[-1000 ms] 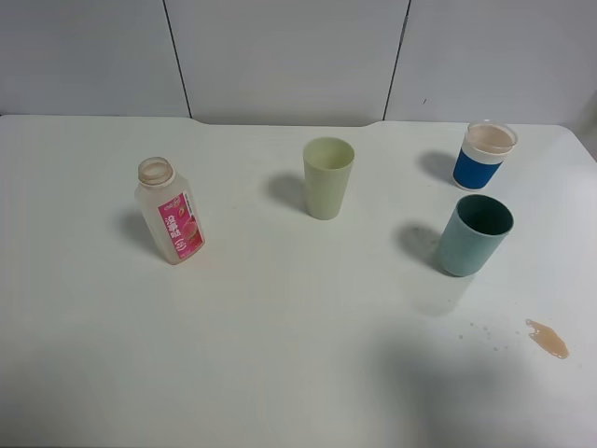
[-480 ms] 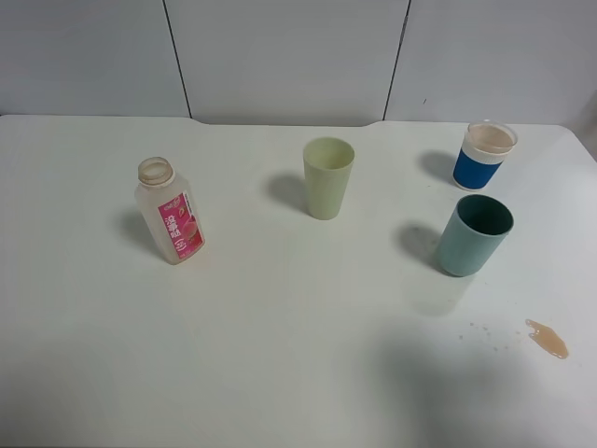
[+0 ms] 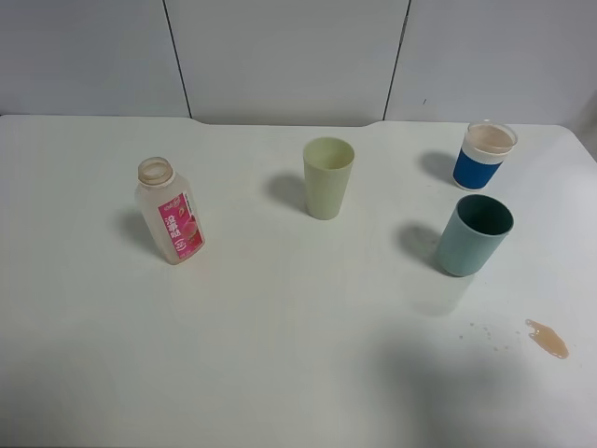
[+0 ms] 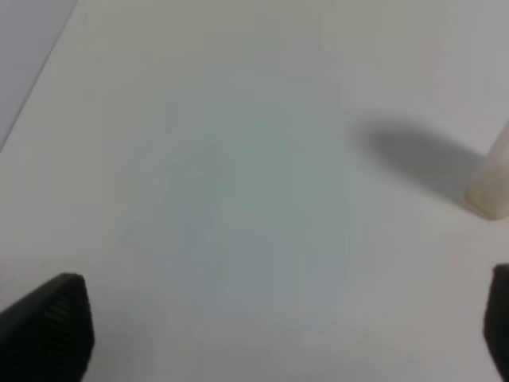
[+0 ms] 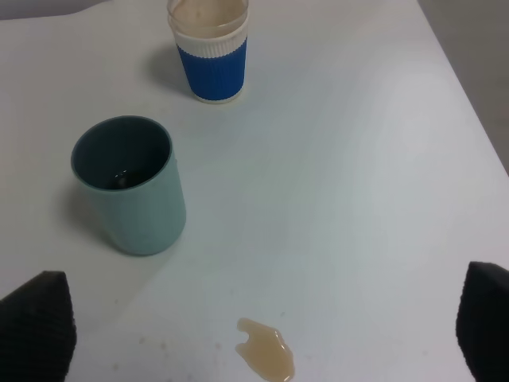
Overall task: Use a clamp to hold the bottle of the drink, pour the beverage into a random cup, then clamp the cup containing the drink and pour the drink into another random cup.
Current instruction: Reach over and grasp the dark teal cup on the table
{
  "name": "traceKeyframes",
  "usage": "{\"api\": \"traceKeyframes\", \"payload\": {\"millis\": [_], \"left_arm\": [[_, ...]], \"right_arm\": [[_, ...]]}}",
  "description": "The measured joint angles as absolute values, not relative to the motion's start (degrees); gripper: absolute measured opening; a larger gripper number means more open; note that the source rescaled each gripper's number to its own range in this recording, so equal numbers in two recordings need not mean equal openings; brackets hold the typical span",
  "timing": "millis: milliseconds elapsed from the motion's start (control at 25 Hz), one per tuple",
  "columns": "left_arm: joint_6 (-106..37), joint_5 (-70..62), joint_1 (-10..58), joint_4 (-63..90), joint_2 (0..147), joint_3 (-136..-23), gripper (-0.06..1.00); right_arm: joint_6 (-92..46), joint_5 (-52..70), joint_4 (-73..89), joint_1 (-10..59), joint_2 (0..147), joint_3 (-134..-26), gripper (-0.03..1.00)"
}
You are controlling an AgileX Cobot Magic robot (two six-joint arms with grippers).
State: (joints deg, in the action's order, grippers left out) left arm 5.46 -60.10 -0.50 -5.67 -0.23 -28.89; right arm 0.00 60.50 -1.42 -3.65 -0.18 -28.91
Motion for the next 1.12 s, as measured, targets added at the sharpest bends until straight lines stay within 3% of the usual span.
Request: {"api": "traceKeyframes", "payload": {"millis": [280,480,920,1120], "left_arm": [[5.46,-60.1,-0.5,-5.67,-0.23,-28.89,1.0],[5.46,-60.1,-0.5,-5.67,-0.23,-28.89,1.0],[5.46,-60.1,-0.5,-5.67,-0.23,-28.89,1.0],[5.46,-60.1,-0.5,-5.67,-0.23,-28.89,1.0]], "right_arm": [[-0.66,60.44,-0.48,-3.65,0.0,-28.91,0.81],[-1.33,54.76,0.58,-3.65,11.93,-35.16,0.74],[-2.68,42.86,1.13,-3.65,37.86,-38.53,0.73],[-3.96,37.93,-1.72,2.41,41.51,-38.53,0.73]]}}
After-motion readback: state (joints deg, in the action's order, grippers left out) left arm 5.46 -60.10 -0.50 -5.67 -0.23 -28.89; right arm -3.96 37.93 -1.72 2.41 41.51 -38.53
